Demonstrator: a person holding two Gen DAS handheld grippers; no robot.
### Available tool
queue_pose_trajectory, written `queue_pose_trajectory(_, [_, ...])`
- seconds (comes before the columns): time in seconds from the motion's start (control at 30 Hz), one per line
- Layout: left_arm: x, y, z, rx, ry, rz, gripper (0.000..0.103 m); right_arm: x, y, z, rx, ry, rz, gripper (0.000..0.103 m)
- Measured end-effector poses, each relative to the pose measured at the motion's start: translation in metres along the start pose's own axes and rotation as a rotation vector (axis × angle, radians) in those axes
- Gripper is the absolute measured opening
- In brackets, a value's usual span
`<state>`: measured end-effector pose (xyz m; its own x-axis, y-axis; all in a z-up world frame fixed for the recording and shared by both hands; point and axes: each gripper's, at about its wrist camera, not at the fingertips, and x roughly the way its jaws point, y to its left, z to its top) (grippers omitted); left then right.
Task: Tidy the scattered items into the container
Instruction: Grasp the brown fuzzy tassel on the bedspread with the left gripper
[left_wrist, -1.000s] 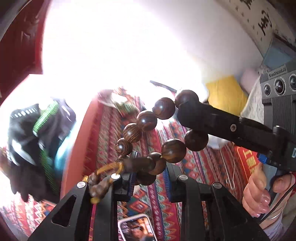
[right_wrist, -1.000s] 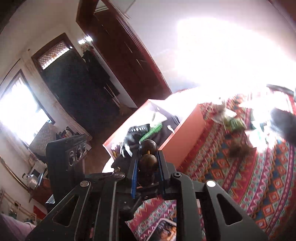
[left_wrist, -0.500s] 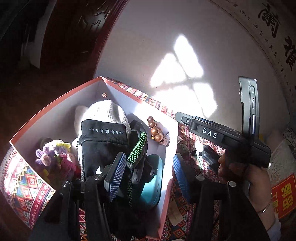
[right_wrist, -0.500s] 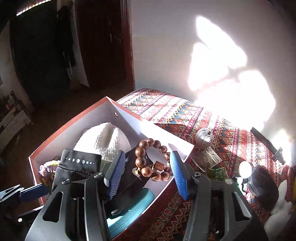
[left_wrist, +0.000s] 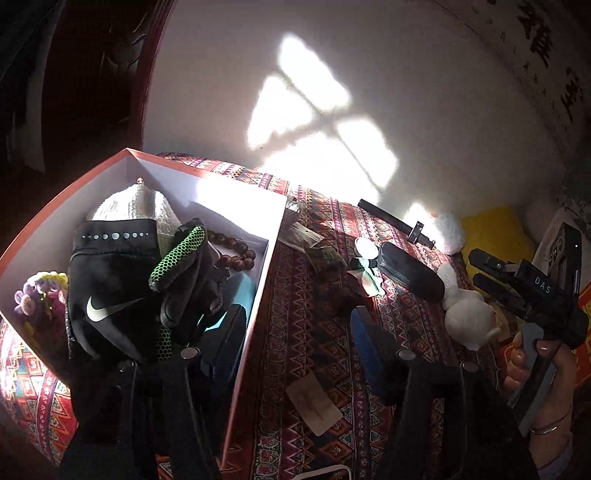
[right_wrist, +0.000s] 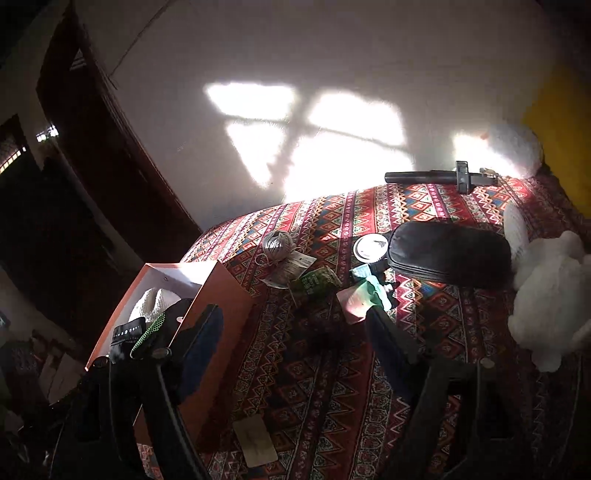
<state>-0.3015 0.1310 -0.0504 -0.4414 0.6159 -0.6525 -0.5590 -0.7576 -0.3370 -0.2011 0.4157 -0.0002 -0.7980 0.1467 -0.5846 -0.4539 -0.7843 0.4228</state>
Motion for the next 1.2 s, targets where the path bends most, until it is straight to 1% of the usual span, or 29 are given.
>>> queue_pose_trajectory(0.07, [0.017, -0.025, -0.011, 0.041, 0.042, -0.006, 0.062, -0.014, -0.042, -0.016, 0.110, -0.005, 0.009, 0.081])
queue_pose_trajectory(0.13, [0.033, -0.049, -0.022, 0.093, 0.089, -0.008, 0.063, -0.020, -0.080, -0.037, 0.208, 0.005, 0.034, 0.082])
queue_pose_trajectory(0.17, [0.040, -0.062, -0.027, 0.123, 0.110, -0.002, 0.063, -0.017, -0.099, -0.047, 0.260, 0.027, 0.036, 0.082])
queue_pose_trajectory(0.2, [0.047, -0.073, -0.032, 0.152, 0.126, 0.005, 0.063, -0.011, -0.116, -0.054, 0.329, 0.072, 0.020, 0.082])
queue_pose_trajectory(0.23, [0.055, -0.081, -0.036, 0.177, 0.141, 0.013, 0.063, -0.005, -0.130, -0.060, 0.409, 0.118, 0.025, 0.082])
queue_pose_trajectory(0.27, [0.062, -0.088, -0.039, 0.196, 0.155, 0.022, 0.063, 0.000, -0.141, -0.064, 0.481, 0.144, 0.068, 0.083])
queue_pose_trajectory(0.3, [0.069, -0.094, -0.040, 0.211, 0.168, 0.031, 0.064, 0.002, -0.148, -0.066, 0.527, 0.157, 0.125, 0.083])
queue_pose_trajectory(0.33, [0.075, -0.098, -0.041, 0.222, 0.179, 0.042, 0.064, 0.001, -0.150, -0.066, 0.541, 0.163, 0.161, 0.083])
queue_pose_trajectory(0.37, [0.081, -0.100, -0.039, 0.227, 0.186, 0.054, 0.064, -0.001, -0.149, -0.065, 0.525, 0.161, 0.171, 0.083])
queue_pose_trajectory(0.47, [0.102, -0.100, -0.030, 0.217, 0.215, 0.066, 0.064, -0.003, -0.142, -0.061, 0.443, 0.179, 0.129, 0.083])
queue_pose_trajectory(0.53, [0.120, -0.099, -0.022, 0.207, 0.240, 0.065, 0.065, 0.001, -0.144, -0.064, 0.435, 0.193, 0.148, 0.083])
queue_pose_trajectory(0.7, [0.172, -0.098, -0.001, 0.172, 0.306, 0.057, 0.065, 0.020, -0.166, -0.077, 0.522, 0.244, 0.167, 0.083])
queue_pose_trajectory(0.8, [0.206, -0.102, 0.012, 0.172, 0.337, 0.056, 0.065, 0.030, -0.179, -0.081, 0.573, 0.263, 0.175, 0.083])
queue_pose_trajectory(0.93, [0.246, -0.105, 0.029, 0.141, 0.386, 0.062, 0.065, 0.036, -0.185, -0.077, 0.574, 0.266, 0.167, 0.083])
queue_pose_trajectory(1.1, [0.286, -0.102, 0.028, 0.160, 0.461, 0.160, 0.065, 0.042, -0.188, -0.072, 0.557, 0.277, 0.158, 0.083])
queue_pose_trajectory(1.13, [0.292, -0.100, 0.025, 0.161, 0.473, 0.171, 0.066, 0.043, -0.189, -0.071, 0.557, 0.281, 0.155, 0.083])
queue_pose_trajectory(1.17, [0.297, -0.100, 0.023, 0.164, 0.482, 0.170, 0.074, 0.043, -0.189, -0.072, 0.558, 0.283, 0.151, 0.083])
queue_pose_trajectory(1.2, [0.300, -0.102, 0.022, 0.177, 0.478, 0.171, 0.078, 0.044, -0.191, -0.073, 0.558, 0.286, 0.147, 0.083])
